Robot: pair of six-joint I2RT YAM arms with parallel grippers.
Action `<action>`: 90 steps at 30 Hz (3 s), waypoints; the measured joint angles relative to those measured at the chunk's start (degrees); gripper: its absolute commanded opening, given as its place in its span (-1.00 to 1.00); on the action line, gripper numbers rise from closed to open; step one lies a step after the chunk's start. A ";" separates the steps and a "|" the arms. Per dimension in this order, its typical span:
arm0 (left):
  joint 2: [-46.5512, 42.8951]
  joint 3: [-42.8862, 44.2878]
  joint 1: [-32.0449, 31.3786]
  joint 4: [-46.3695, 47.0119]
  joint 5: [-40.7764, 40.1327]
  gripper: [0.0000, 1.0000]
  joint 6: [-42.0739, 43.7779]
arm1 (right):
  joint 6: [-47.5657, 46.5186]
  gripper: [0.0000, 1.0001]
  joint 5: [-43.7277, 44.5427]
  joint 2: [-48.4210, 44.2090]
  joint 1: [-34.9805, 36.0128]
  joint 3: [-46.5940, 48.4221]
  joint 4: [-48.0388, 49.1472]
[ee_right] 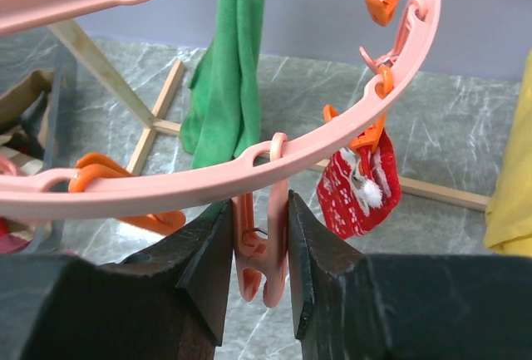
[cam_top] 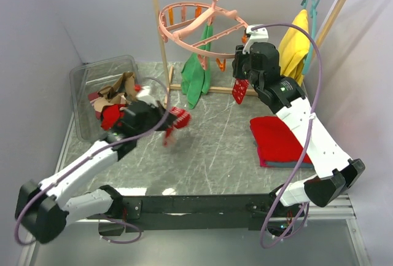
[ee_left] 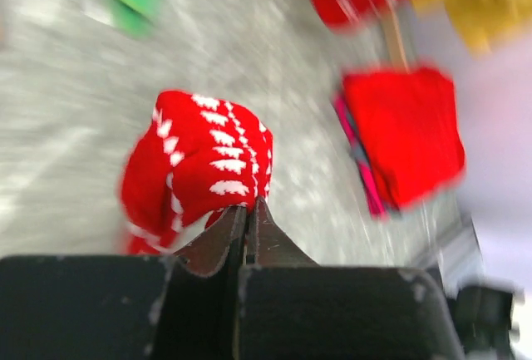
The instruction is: Remove the socks clipped to the hanger
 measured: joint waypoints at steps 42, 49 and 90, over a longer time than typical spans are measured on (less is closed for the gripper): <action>20.06 6.97 55.80 -3.50 23.06 0.23 -4.70 | 0.04 -1.00 -3.78 -2.45 -0.02 -2.54 1.81; 12.76 7.34 55.60 -4.81 22.99 0.50 -3.87 | 0.07 -1.00 -4.02 -2.69 -0.02 -2.54 1.88; 31.76 2.27 -23.12 41.51 -13.53 0.75 9.92 | 0.07 -1.00 -3.98 -3.26 0.11 -2.84 1.99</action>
